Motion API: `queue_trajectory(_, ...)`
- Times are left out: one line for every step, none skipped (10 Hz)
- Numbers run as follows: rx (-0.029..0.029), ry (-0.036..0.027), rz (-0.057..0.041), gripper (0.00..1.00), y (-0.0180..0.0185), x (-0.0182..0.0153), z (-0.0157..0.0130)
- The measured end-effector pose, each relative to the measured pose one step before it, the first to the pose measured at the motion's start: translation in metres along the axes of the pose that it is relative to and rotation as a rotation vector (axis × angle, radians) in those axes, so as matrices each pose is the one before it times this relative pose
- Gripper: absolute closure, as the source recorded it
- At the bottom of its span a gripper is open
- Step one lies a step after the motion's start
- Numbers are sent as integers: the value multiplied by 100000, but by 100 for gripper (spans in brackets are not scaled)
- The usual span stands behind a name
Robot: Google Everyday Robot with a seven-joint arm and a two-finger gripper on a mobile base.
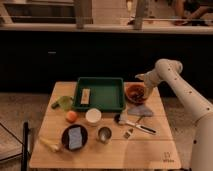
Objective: Place grapes in red bowl
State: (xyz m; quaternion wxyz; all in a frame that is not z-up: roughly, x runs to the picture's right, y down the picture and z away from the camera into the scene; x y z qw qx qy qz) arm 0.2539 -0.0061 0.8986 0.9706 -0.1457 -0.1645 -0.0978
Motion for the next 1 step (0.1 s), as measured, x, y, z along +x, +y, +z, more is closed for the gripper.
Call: queue_trajectory(519, 111, -453, 20, -234, -213, -301)
